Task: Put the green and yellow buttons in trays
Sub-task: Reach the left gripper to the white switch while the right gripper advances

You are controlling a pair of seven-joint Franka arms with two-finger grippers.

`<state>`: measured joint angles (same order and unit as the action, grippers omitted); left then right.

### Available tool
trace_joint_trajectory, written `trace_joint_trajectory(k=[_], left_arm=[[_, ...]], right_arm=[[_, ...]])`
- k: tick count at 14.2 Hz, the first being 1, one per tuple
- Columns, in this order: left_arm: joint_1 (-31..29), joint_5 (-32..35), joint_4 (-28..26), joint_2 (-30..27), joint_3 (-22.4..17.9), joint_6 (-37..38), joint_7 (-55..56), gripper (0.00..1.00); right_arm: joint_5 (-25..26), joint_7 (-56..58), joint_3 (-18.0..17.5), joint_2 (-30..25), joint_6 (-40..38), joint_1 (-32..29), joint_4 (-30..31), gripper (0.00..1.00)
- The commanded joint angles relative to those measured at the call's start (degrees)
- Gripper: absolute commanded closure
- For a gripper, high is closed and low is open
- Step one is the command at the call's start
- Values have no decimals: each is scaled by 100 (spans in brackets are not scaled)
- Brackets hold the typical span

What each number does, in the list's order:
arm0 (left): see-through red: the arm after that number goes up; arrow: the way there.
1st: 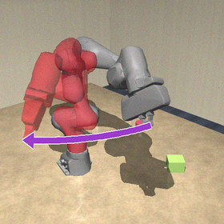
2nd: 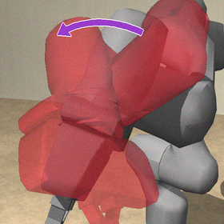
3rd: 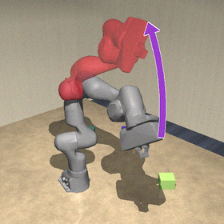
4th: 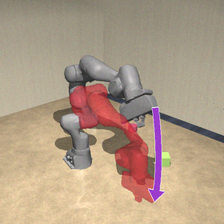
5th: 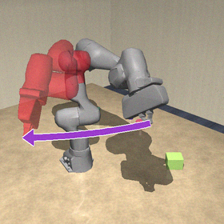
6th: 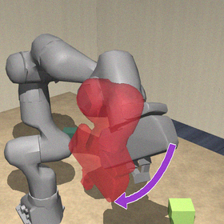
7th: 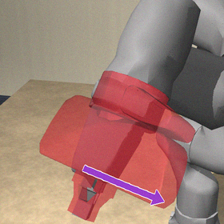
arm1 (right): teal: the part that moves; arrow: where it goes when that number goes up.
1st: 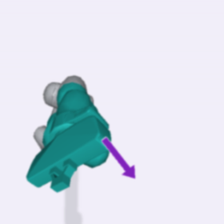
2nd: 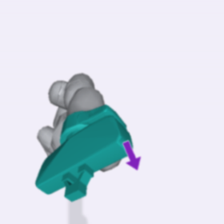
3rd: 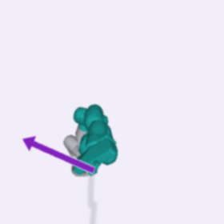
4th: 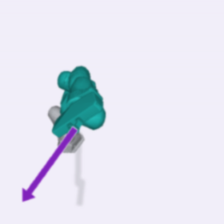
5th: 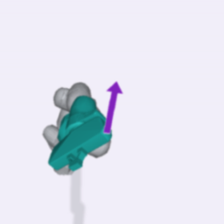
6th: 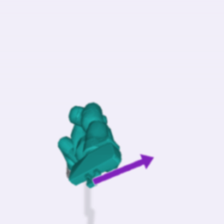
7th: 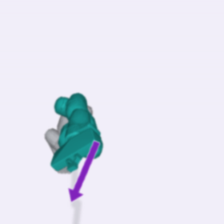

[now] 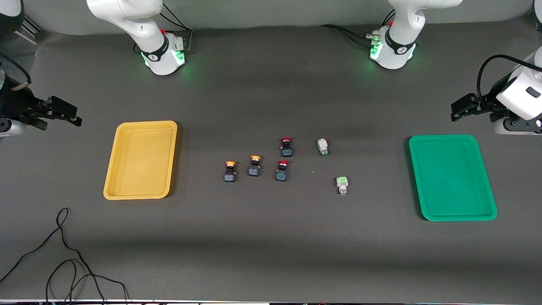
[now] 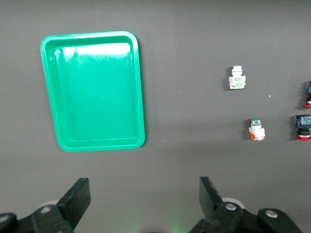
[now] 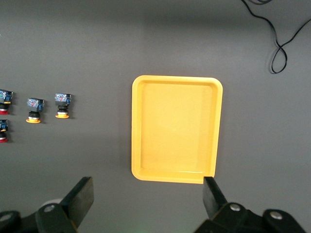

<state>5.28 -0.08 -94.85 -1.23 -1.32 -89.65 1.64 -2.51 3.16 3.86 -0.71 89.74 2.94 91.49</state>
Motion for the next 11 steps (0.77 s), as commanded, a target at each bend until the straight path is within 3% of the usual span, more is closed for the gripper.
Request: trace_joint_trajectory(k=[1, 5, 7, 11], left_arm=[[123, -35, -287, -149, 174, -79, 317, 0], [166, -158, -1332, -623, 1166, -789, 1634, 0], [394, -299, -1448, -589, 1641, -1054, 2477, 0], [1220, -308, -1886, -553, 1801, -1773, 3552, 0]], right_arm=[[83, 45, -43, 89, -176, -13, -333, 0], [92, 45, -25, 80, -334, -39, -360, 0], [101, 36, -25, 71, -378, -21, -369, 0], [84, 36, -17, 36, -649, -39, -360, 0]])
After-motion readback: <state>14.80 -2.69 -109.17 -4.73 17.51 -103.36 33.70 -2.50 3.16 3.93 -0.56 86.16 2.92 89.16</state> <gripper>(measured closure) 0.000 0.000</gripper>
